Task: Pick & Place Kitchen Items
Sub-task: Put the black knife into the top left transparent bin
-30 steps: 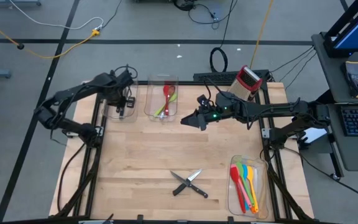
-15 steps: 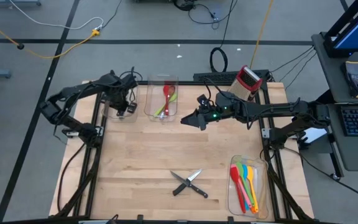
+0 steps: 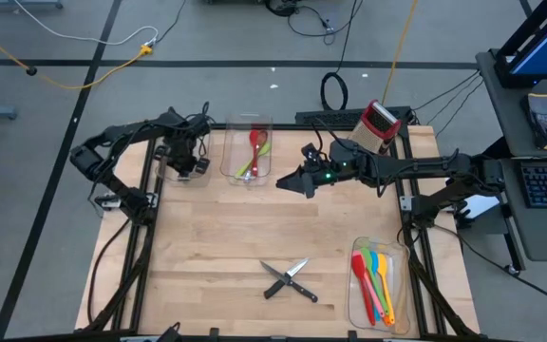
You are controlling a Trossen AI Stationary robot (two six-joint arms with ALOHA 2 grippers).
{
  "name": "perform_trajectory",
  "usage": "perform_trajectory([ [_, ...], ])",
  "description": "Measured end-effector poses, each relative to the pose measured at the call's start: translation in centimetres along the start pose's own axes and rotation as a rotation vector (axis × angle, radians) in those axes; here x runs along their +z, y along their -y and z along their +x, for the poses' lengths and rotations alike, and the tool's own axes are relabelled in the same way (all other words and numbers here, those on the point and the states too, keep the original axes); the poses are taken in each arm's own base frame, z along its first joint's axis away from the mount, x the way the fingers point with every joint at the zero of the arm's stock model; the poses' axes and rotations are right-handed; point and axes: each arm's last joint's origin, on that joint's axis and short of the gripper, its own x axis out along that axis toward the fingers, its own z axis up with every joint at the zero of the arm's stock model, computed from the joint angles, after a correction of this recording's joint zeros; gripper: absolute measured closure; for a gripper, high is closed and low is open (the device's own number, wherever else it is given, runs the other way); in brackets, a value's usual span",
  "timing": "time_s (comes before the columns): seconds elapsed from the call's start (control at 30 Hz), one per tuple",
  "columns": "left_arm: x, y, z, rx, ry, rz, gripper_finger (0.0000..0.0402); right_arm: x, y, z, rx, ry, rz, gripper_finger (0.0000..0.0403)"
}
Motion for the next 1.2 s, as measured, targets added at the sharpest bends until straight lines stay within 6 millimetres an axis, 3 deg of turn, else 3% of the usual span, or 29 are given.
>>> perform_trajectory([
  [0.3,0.2,0.1,0.0,-0.009,0.025,-0.006,0.0219,0.0,0.0,0.0,0.0,0.0,0.0,0.0268],
  [0.5,-0.1,-0.1,-0.7,-0.023,0.056,-0.022,0.0189,0.0,0.0,0.0,0.001,-0.001,0.0,0.0268],
  [0.67,-0.9,-0.4,-3.3,-0.085,0.165,-0.036,0.0194,0.0,0.0,0.0,0.001,-0.002,0.0,0.0268],
  [0.83,-2.7,-0.2,-7.2,-0.231,0.312,-0.008,0.0209,0.0,0.0,0.0,0.004,-0.005,0.0,0.0268],
  [1.0,-5.5,0.1,-10.7,-0.367,0.485,0.036,0.022,0.0,0.0,0.0,0.004,-0.005,0.004,0.0268],
  [1.2,-9.4,0.2,-13.2,-0.526,0.645,0.101,0.0228,0.0,0.0,0.0,0.005,-0.006,0.008,0.0268],
])
